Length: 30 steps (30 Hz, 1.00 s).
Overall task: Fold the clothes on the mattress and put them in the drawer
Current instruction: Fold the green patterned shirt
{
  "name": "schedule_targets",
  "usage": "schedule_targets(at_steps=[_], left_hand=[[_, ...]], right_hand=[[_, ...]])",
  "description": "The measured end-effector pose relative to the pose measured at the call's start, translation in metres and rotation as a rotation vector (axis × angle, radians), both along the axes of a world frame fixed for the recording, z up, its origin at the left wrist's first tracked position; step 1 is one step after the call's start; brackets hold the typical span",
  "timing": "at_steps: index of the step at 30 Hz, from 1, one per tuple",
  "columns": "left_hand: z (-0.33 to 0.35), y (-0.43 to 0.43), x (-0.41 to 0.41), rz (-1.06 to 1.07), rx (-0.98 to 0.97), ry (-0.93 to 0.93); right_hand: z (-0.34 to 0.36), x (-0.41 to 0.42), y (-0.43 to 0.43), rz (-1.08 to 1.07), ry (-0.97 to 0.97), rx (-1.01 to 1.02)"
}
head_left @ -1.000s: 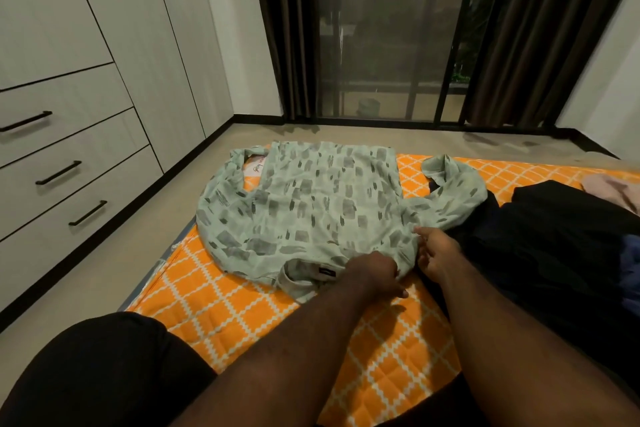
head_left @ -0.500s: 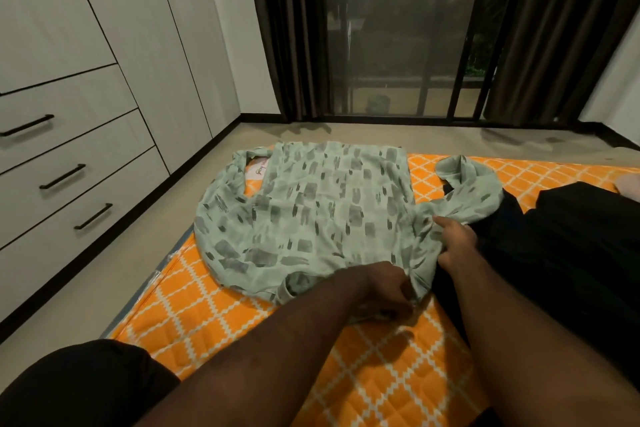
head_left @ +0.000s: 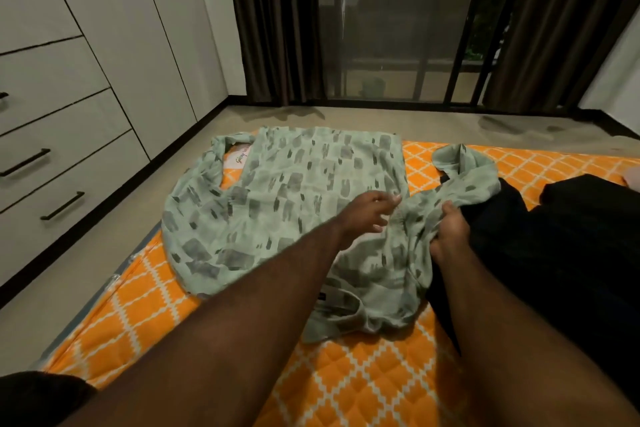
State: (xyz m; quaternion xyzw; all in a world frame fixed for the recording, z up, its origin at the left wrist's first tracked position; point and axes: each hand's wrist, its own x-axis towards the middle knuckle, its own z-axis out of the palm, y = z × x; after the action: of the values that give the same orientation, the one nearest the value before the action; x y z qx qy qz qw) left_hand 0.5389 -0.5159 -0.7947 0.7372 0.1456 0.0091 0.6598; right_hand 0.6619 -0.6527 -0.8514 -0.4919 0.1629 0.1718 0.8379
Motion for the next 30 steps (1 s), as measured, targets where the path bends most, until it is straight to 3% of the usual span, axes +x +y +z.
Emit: schedule_targets(at_steps=[5,8,11,16,19,23,27,28,30], left_hand=[[0.017,0.010,0.017,0.118,-0.015,-0.068],[0.024,0.038,0.016,0.223,-0.018,-0.129],[0.026,0.079,0.003,0.362,-0.054,-0.184],[-0.003,0.156,-0.041,0.731,0.456,0.072],[-0.007,0.179,-0.067,0.951,0.515,0.222],[-0.010,0.184,-0.097,1.147,0.418,0.292],[-0.010,0.166,-0.111,1.155,0.383,0.312],[-0.011,0.158,-0.116,1.113,0.476,0.329],[-0.019,0.145,-0.124,0.975,0.840,0.282]], right_hand=[[0.024,-0.001,0.031,0.055,-0.193,-0.109],[0.056,-0.034,0.069,0.448,-0.656,-0.256],[0.068,-0.072,0.100,0.940,-1.068,-0.597],[0.045,-0.107,0.121,1.302,-1.261,-1.046],[0.023,-0.104,0.110,1.334,-1.438,-1.347],[0.012,-0.106,0.085,1.251,-1.438,-1.348],[0.017,-0.106,0.061,1.187,-1.213,-1.142],[0.020,-0.107,0.055,1.095,-1.118,-1.030],[0.026,-0.108,0.046,0.825,-0.979,-0.896]])
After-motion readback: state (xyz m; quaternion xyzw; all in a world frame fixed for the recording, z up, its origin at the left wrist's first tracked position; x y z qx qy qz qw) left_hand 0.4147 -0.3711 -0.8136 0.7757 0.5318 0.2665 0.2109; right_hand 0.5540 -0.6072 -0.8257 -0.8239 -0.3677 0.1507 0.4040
